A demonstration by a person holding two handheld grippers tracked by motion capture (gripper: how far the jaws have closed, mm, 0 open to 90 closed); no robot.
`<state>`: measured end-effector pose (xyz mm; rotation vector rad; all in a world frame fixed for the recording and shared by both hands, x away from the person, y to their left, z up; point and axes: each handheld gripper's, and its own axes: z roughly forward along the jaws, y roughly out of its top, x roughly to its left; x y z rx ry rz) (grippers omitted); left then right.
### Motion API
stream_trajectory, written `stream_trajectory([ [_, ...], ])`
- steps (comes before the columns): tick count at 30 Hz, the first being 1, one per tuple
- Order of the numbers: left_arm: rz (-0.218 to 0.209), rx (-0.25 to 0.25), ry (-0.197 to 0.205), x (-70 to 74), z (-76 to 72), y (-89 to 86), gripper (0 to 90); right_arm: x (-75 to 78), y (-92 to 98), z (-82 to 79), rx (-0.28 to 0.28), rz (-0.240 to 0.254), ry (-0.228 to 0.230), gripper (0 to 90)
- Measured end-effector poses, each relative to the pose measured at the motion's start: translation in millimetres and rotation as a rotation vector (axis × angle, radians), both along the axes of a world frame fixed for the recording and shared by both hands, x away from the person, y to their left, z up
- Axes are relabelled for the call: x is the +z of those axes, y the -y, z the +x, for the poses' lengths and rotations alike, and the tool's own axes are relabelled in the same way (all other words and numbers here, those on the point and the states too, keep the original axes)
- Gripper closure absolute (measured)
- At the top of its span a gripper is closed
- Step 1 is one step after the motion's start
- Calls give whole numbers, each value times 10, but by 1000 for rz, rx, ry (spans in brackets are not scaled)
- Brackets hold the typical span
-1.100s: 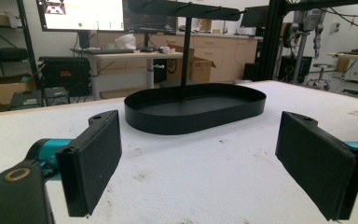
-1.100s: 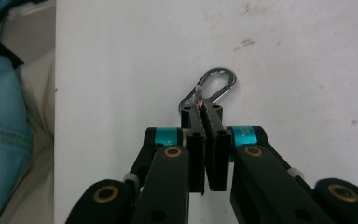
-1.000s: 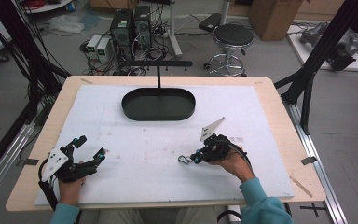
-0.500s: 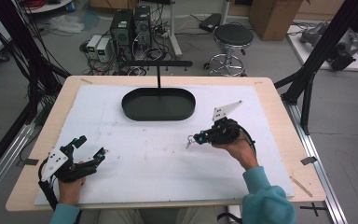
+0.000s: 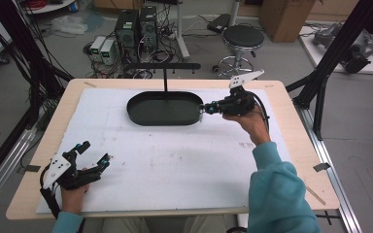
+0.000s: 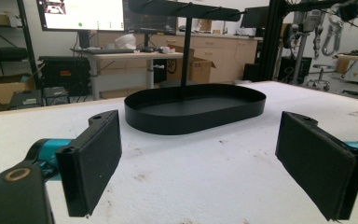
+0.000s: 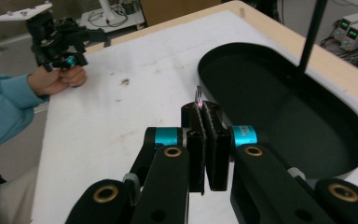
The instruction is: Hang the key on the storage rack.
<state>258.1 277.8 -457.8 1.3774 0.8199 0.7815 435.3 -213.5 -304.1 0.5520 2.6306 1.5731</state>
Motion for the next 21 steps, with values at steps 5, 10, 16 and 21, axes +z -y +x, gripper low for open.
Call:
stream_trajectory([
  [5,7,0,3,0,-4,2,148,182,-58,182,-9,-22,20,892],
  [10,-1,1,1,-1,-1,0,148,309,-116,330,-15,-35,35,892],
  [16,7,-2,1,0,-2,-2,148,344,-167,465,-23,-43,32,892],
  [21,10,-1,2,1,-7,0,148,379,-196,601,-30,-39,35,892],
])
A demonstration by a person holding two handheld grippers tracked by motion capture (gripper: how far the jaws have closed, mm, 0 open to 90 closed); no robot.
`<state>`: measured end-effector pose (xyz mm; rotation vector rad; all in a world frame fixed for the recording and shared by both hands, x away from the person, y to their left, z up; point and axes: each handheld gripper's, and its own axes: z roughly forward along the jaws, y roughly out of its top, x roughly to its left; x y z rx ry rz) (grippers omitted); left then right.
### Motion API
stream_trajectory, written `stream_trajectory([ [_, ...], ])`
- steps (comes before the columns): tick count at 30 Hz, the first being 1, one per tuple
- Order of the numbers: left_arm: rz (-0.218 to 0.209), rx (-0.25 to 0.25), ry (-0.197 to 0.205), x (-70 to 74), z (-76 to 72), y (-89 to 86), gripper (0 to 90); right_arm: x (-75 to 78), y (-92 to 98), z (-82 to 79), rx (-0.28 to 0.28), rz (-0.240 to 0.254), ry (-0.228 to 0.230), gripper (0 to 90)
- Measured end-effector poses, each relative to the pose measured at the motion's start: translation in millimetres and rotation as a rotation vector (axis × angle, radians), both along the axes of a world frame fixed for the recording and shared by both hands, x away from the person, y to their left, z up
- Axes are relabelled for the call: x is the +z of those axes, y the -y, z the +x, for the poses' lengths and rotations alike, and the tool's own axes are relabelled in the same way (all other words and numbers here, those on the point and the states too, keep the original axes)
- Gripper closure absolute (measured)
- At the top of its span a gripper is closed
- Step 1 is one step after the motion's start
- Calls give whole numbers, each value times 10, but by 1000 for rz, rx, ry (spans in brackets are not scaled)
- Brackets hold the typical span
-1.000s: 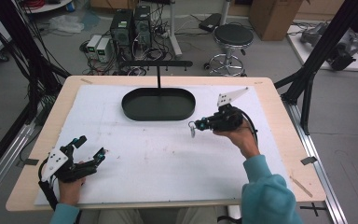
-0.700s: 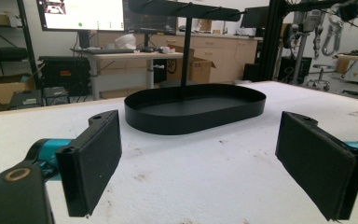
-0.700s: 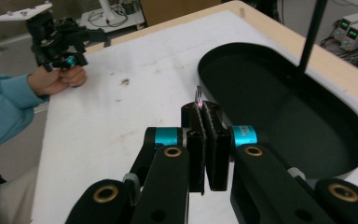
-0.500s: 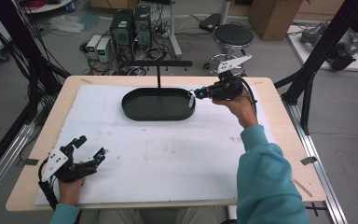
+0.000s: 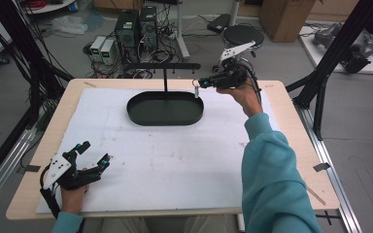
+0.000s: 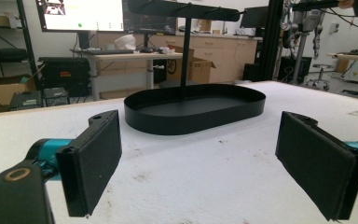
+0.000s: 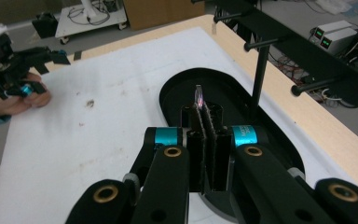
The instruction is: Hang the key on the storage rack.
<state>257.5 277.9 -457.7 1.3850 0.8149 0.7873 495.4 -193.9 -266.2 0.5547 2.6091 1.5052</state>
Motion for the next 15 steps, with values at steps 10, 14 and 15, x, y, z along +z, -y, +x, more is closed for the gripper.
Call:
stream_trajectory([
  [10,-1,-1,0,-1,2,-2,148,90,-68,194,-14,-51,-2,893],
  [14,-3,-1,-1,-1,4,-3,147,147,-130,254,-6,-73,4,893],
  [15,-9,-1,0,-1,5,0,148,159,-140,268,-5,-74,2,893],
])
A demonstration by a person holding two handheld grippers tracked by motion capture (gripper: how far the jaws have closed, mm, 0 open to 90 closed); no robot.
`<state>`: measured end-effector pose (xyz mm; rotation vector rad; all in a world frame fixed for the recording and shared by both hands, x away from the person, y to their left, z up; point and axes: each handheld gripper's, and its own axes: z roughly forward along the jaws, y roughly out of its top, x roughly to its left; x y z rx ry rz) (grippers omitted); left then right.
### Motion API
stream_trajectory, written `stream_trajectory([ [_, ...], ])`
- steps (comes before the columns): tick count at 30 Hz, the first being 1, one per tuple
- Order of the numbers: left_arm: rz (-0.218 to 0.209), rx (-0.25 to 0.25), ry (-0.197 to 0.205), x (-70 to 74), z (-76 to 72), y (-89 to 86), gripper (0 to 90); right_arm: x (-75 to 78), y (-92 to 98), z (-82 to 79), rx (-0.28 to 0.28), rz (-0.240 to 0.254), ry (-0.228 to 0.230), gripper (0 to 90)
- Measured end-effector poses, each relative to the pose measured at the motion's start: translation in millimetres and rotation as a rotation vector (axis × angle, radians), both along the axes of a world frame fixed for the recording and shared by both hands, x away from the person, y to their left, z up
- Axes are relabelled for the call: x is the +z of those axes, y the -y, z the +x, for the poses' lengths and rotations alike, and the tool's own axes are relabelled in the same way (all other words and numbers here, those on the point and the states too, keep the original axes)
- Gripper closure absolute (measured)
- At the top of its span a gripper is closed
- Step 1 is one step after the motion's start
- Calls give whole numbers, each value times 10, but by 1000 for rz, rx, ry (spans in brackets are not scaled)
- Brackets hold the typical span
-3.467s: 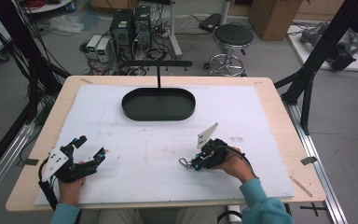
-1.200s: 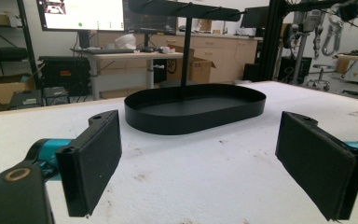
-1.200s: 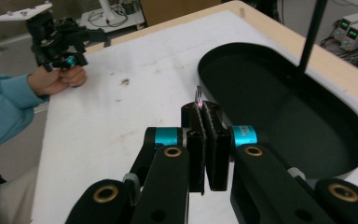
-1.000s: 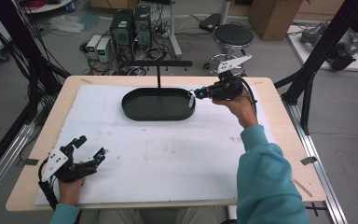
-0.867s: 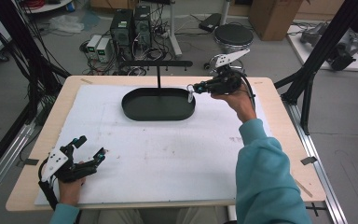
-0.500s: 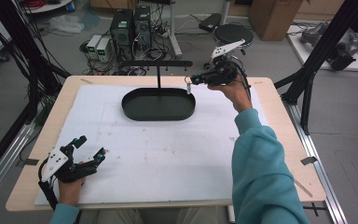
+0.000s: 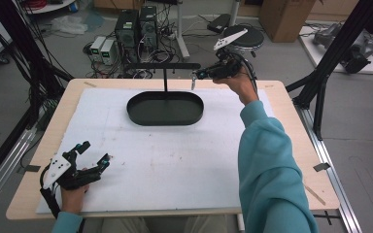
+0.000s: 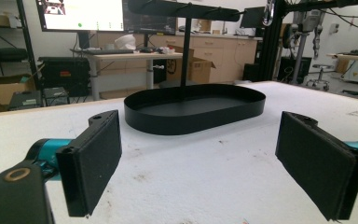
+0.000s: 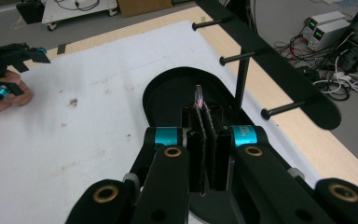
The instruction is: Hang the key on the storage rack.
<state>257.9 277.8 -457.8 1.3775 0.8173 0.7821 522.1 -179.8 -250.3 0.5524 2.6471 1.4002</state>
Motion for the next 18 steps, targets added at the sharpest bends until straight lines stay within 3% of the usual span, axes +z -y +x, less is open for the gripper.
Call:
stream_trajectory([
  [13,-2,1,-2,0,1,-1,148,35,-129,206,-15,-106,-2,892],
  [18,-1,1,-3,0,0,-1,148,30,-146,265,-31,-132,-25,892],
])
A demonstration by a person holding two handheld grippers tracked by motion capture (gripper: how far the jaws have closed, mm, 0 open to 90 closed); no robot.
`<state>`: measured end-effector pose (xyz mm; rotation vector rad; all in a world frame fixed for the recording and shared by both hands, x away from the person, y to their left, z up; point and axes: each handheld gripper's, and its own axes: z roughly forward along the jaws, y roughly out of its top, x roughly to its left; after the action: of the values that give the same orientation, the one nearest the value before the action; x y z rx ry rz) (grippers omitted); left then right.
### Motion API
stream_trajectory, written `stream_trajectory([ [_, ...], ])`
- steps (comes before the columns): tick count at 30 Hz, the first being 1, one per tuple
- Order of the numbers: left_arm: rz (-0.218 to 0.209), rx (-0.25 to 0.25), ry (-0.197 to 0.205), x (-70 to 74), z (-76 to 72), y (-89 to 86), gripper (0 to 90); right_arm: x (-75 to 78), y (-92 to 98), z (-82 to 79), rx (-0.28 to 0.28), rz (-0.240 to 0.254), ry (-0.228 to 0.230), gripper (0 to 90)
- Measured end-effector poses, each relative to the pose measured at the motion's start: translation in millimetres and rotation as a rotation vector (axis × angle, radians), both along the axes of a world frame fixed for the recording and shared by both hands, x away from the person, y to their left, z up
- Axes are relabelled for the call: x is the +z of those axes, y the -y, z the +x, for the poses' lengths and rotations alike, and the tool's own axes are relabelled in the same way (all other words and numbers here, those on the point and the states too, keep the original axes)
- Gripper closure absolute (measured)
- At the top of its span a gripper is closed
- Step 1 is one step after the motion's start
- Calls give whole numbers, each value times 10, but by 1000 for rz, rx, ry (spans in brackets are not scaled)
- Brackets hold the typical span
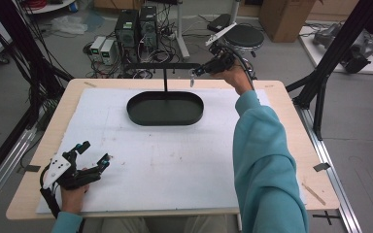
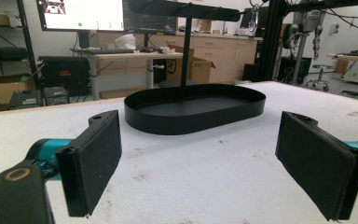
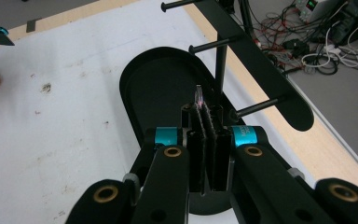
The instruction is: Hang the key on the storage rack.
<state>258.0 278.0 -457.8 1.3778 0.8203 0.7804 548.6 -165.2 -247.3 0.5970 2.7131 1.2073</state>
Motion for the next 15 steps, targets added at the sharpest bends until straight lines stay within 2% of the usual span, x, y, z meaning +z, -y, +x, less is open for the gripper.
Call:
stream_trajectory([
  [2,-3,1,1,-1,2,2,148,2,-5,16,-3,-12,7,892],
  [4,-5,1,1,-1,3,1,148,-12,-2,33,-8,-8,-3,892],
  [8,-2,2,-2,0,2,-1,148,-57,-7,61,-12,-34,-18,892],
  [15,-3,3,0,-1,4,-1,148,-96,-25,100,-21,-36,-12,892],
])
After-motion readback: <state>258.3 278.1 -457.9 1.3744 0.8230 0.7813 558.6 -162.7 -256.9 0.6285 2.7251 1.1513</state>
